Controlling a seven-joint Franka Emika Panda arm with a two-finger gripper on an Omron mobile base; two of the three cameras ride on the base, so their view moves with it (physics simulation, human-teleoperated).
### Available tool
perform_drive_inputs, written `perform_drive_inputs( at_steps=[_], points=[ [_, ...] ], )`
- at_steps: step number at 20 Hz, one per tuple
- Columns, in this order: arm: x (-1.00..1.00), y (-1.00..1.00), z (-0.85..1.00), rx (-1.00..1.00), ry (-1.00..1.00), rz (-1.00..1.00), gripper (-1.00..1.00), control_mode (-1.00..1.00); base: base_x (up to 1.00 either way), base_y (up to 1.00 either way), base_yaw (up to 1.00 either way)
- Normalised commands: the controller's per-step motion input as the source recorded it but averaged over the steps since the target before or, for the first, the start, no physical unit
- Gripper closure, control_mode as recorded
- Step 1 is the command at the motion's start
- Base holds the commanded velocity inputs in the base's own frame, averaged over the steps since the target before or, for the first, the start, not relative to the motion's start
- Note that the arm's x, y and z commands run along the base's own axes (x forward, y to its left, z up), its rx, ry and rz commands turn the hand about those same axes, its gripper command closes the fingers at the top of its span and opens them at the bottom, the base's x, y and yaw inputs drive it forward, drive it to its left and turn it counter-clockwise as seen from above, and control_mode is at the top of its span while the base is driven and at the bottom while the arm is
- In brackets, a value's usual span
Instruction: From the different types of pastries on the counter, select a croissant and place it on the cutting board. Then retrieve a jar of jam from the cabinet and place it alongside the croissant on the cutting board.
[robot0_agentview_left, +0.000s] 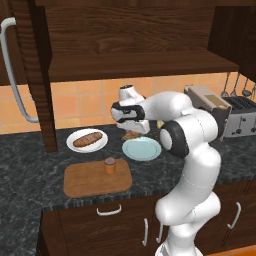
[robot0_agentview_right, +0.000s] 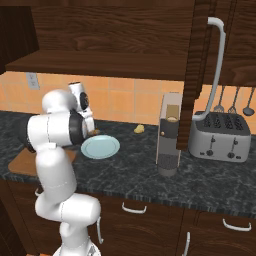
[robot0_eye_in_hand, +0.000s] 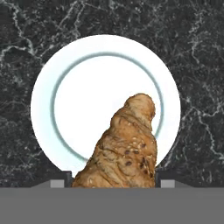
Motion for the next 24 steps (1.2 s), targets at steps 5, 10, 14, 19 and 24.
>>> perform_drive_inputs(
  at_steps=[5,10,14,19,24],
  points=[
    [-0.09,0.68,0.93,-0.02,-0.28,0.00,1.00,-1.00,0.00,0.00,0.00],
    [-0.70,0.61,0.24,0.00,-0.23,0.00,1.00,-1.00,0.00,0.00,0.00],
    [-0.82,0.71,0.16,0.02,-0.16,0.00,1.00,-1.00,0.00,0.00,0.00],
    [-0.83,0.68,0.57,0.11,-0.05,-0.01,1.00,-1.00,0.00,0.00,0.00],
    [-0.60,0.72,0.57,0.14,0.01,0.00,1.00,-1.00,0.00,0.00,0.00]
  ],
)
